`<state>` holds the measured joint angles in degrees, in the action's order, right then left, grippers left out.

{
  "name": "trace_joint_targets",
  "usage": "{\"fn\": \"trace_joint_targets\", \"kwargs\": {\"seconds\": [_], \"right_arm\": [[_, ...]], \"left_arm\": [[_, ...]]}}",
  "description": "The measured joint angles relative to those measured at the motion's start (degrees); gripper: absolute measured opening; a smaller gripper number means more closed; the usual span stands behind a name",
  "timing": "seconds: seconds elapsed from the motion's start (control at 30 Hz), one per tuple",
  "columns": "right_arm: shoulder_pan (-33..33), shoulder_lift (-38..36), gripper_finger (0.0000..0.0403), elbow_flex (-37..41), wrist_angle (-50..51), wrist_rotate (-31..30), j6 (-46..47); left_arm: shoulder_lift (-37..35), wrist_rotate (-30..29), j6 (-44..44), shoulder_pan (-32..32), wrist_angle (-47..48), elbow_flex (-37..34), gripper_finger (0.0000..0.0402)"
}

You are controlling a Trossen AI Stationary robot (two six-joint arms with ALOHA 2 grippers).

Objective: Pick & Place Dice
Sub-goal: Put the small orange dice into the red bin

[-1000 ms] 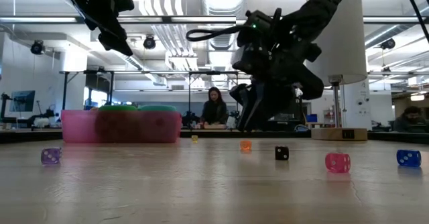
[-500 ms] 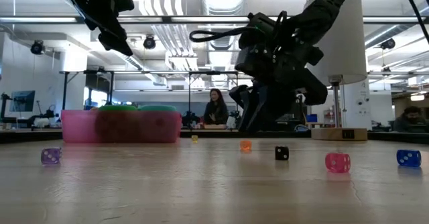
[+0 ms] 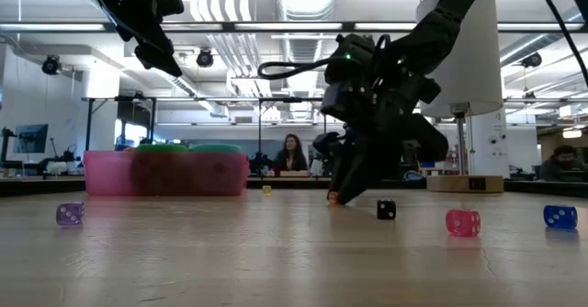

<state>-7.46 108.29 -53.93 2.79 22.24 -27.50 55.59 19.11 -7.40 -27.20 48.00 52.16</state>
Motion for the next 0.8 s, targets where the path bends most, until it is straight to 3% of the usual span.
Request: {"fn": "trace_joint_targets", "kwargs": {"seconds": [0.8], "right_arm": [[0.02,0.09,0.0049,0.13,-0.66,-0.02,4.64]], "left_arm": [[0.0,0.0,0.0,0.0,0.01,0.04,0.0348]]}}
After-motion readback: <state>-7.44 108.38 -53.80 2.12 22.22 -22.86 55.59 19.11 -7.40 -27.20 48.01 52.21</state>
